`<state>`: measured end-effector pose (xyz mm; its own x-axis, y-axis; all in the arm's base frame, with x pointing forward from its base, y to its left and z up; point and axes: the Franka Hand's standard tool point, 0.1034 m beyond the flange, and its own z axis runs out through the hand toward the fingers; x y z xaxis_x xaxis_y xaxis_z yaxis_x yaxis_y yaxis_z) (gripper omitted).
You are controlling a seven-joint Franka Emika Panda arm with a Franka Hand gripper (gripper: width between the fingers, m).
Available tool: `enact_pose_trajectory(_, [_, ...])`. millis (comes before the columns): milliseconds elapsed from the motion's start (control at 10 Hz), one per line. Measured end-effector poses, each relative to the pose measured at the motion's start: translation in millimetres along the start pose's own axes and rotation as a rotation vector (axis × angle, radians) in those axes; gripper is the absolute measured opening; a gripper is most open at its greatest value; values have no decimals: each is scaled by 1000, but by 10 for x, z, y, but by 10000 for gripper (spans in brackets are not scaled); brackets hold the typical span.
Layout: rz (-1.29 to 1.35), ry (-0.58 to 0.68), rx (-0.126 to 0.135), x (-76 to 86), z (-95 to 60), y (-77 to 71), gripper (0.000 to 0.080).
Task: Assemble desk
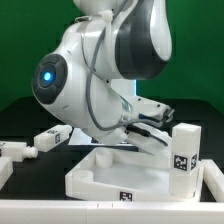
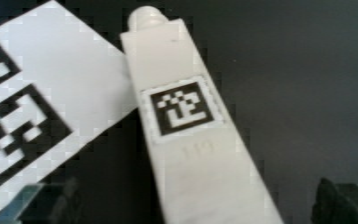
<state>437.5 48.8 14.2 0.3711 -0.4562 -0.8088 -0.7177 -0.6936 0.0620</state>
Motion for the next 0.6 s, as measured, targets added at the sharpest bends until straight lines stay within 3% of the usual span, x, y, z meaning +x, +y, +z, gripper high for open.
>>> enact_pose_trajectory(100, [-4,5,-3,-10,68,-17,649])
enact_pose_trajectory(500, [-5,12,0,-2,66,-5,608])
enact_pose_trajectory(600, [-5,12,0,-1,65,-5,429])
